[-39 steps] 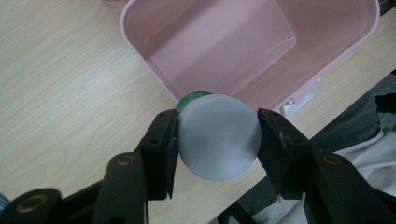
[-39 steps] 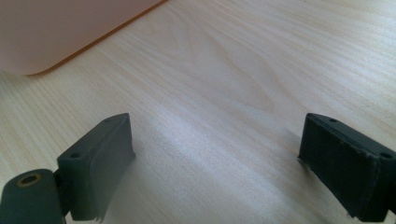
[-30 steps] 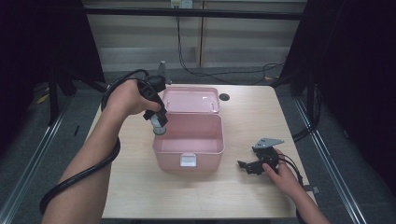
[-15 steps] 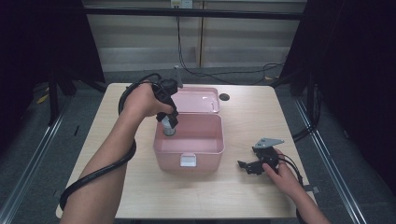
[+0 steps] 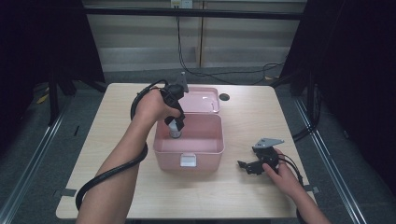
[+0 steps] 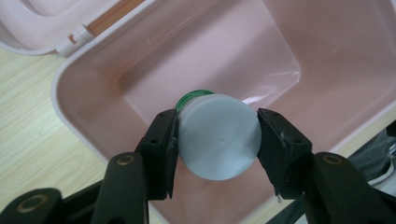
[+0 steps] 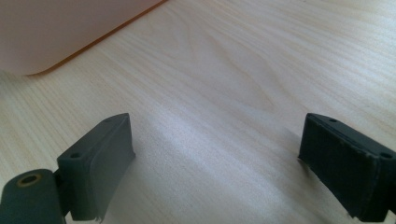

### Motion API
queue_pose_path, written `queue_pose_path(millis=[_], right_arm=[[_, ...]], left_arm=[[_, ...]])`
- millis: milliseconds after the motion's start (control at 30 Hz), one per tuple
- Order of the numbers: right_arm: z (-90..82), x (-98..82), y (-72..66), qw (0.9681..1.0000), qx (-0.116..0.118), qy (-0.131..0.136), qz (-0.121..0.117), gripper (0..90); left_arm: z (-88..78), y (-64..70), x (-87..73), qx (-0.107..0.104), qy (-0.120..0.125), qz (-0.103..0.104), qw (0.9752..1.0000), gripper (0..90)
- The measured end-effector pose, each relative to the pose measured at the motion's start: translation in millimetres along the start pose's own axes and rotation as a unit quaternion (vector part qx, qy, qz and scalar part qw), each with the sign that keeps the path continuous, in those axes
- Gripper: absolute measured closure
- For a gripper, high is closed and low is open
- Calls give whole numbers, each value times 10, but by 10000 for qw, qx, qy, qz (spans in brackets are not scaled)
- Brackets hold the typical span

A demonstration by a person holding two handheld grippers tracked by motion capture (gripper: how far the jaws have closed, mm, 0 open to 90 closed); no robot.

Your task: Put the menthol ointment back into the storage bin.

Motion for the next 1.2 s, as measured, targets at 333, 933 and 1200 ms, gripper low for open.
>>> queue_pose_path(millis=[333, 933, 1200], right_arm=[[0, 0, 0, 10000, 0, 0, 0, 92], [2, 1, 0, 10000, -2, 11, 0, 92], [2, 2, 0, 10000, -3, 11, 1, 92]], left_arm=[[156, -7, 64, 44, 92, -130, 9999, 501], [444, -78, 100, 176, 157, -439, 9988, 500], [550, -128, 115, 345, 92, -591, 9976, 500]])
Point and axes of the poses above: each handheld gripper's, and its own axes: z roughly forward along the jaws, x roughly out of its top, y roughly to its right, the point moved 10 cm from there along z, roughly forward along the jaws, and after that the axes turned 11 degrees about x, right-handed, at the moved point
